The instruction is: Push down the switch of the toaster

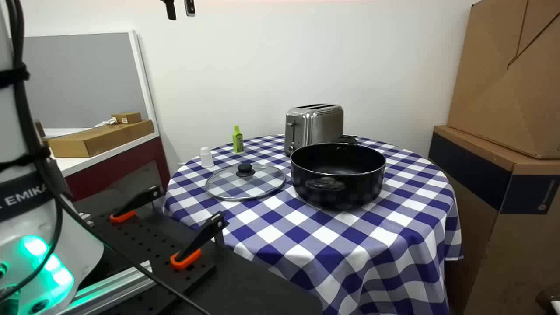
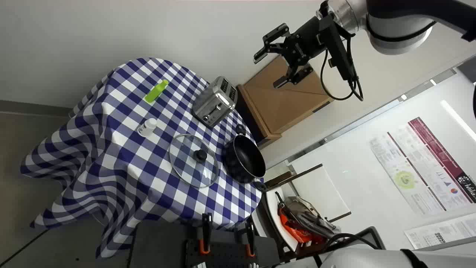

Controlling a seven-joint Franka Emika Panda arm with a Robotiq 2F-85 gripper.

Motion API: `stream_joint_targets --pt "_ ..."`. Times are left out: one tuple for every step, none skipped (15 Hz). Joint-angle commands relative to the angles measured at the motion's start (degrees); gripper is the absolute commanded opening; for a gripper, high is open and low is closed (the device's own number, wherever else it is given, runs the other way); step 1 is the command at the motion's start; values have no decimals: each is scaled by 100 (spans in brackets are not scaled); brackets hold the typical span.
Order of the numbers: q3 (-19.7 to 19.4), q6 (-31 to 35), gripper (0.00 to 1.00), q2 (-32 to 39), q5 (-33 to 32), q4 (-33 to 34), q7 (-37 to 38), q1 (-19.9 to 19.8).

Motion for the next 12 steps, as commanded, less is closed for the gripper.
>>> stream_joint_targets --pt "-72 -14 75 11 -27 20 23 83" --pt "-51 94 74 76 -137 19 104 43" --pt "-43 172 68 138 -232 13 133 17" --pt "10 238 60 280 -522 24 272 -50" --pt "33 301 53 425 -783 15 349 -84" --pt "42 375 44 605 -1069 -2 426 -112" --pt "27 424 38 762 -1303 -2 503 -118" --pt "-13 563 28 977 -1534 -12 565 -131" --pt "-51 693 22 1157 -1753 -16 651 -132" --pt "-115 957 15 1372 -1980 -35 743 -148" --pt "-180 1205 6 1580 -2260 -38 882 -153" --pt "-267 1510 1 1789 -2558 -35 1032 -149"
